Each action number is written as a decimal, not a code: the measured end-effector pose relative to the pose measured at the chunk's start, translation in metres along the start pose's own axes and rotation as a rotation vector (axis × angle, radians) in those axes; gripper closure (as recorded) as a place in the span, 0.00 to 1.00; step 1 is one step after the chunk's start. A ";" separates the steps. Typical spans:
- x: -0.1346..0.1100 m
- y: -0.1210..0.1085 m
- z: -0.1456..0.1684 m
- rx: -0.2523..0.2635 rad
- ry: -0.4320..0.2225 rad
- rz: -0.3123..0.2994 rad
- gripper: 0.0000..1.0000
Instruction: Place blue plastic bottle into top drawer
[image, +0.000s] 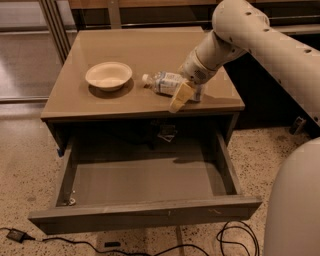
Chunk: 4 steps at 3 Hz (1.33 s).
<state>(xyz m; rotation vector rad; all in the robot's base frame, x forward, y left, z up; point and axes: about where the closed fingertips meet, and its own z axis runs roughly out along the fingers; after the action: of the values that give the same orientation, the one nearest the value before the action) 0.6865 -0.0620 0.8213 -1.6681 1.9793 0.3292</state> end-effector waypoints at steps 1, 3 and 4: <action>0.000 0.000 0.000 0.000 0.000 0.000 0.40; 0.000 0.000 0.000 0.000 0.000 0.000 0.86; -0.002 0.000 0.002 -0.002 0.002 -0.004 1.00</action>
Offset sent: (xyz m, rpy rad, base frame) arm 0.0000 0.0000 0.0000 0.0000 0.0000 0.0000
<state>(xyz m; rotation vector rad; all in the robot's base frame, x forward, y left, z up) 0.6867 -0.0595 0.8209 -1.6732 1.9774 0.3283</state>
